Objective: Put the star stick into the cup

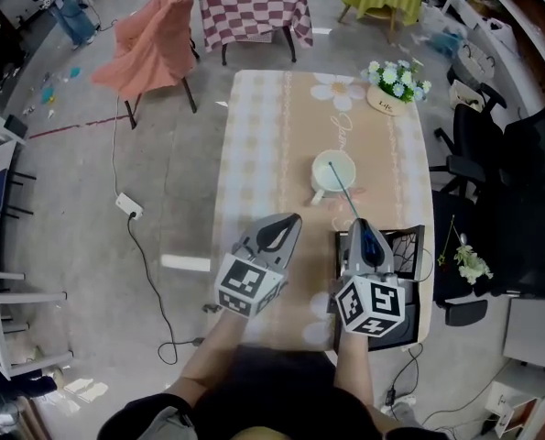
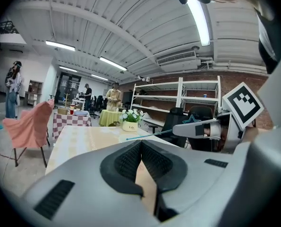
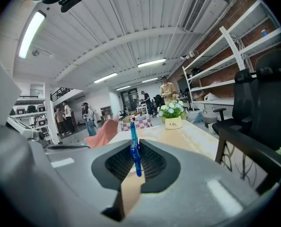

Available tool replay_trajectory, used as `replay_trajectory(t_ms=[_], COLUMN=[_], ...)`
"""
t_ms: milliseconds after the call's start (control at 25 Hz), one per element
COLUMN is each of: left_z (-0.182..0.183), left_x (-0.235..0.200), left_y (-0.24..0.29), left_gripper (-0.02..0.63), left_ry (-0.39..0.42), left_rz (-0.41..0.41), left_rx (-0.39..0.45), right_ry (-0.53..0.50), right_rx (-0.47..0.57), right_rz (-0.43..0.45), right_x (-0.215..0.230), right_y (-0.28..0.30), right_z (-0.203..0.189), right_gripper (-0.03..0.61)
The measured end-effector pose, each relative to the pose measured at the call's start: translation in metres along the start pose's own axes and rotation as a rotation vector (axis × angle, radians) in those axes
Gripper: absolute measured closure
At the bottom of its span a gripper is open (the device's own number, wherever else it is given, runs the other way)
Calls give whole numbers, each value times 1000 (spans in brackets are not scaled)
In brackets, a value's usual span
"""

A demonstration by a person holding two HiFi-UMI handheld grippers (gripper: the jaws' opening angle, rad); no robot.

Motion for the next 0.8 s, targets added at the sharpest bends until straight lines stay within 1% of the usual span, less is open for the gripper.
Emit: replay_trajectory(t_ms=[360,800], left_z=[-12,-17], left_x=[-7,-18], left_y=[15,23], left_gripper=[604,604], left_ry=[-21,-53], left_rz=[4,11], left_rx=[-40,-65], right_ry=[7,6], right_rx=[-35,-69], right_rz=[4,-10], right_x=[7,14], right_y=[23,41], right_z=[-6,-15], right_gripper=[557,557])
Point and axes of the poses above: the fingertips, and each gripper's own axes: y forward along the fingers, x to its right, z out of its top, the point moved 7 cm from there along -y, backward along the fingers
